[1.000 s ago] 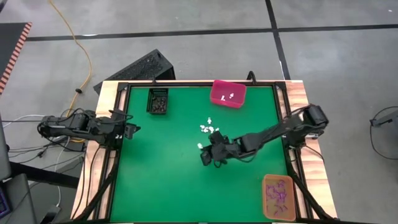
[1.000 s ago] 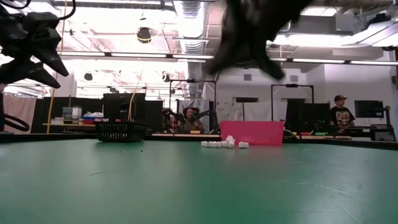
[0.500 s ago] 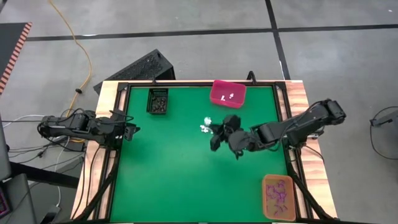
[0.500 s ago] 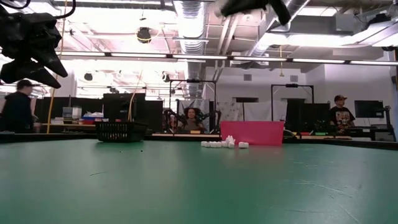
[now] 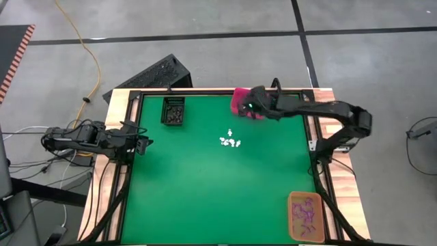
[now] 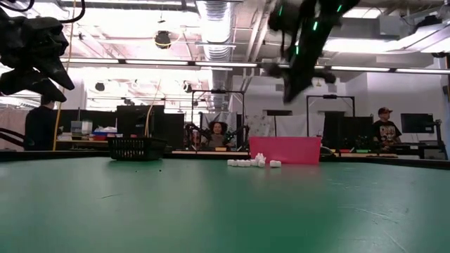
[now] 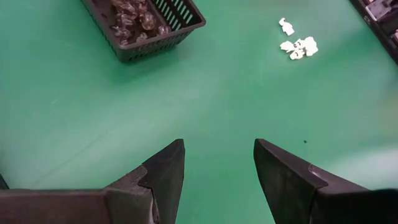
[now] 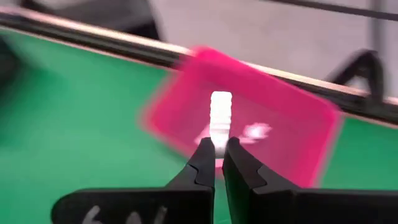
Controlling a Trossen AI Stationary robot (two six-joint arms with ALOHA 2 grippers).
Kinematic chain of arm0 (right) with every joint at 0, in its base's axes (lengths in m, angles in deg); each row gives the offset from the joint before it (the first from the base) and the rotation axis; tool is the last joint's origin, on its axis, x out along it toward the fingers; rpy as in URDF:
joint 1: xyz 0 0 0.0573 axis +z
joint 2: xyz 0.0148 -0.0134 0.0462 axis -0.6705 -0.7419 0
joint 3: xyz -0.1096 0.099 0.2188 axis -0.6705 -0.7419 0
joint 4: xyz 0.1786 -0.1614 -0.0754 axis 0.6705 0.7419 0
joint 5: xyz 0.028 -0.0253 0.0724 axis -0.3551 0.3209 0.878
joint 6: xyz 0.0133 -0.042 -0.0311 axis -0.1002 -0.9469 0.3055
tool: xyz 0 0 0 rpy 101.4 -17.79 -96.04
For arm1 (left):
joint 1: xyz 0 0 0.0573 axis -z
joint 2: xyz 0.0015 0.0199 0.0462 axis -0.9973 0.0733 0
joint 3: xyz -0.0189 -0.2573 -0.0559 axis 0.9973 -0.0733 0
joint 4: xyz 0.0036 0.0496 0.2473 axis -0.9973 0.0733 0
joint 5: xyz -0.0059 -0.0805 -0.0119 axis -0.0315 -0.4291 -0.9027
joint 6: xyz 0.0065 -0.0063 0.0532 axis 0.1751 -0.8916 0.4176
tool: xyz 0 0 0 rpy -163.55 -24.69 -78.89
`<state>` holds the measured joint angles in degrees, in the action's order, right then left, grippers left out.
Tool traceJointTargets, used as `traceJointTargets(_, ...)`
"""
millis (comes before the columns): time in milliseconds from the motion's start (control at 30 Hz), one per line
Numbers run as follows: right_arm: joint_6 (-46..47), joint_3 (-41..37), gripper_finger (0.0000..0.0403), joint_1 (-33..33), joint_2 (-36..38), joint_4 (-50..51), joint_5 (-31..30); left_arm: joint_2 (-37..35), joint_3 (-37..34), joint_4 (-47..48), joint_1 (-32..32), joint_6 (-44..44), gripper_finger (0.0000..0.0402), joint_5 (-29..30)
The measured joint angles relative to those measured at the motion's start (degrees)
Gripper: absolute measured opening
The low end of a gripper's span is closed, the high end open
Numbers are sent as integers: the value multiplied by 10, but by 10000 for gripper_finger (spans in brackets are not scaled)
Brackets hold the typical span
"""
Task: Sort Halloween decoration
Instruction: Put the white skeleton toy into the pink bin
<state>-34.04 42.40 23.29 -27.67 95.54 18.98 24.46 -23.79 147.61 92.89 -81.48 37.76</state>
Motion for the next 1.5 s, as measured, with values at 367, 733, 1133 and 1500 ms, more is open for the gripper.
traceJointTargets(367,-63,0,110,-101,-118,-22,104,0,0,-9,0,17,183,172)
traceJointTargets(733,-100,0,213,-159,-112,-33,268,0,0,-9,0,36,183,206)
traceJointTargets(1133,-182,0,218,11,31,-43,305,0,0,-25,0,-28,183,268)
traceJointTargets(1500,-157,0,207,196,-40,91,181,3,0,-22,0,-50,183,274)
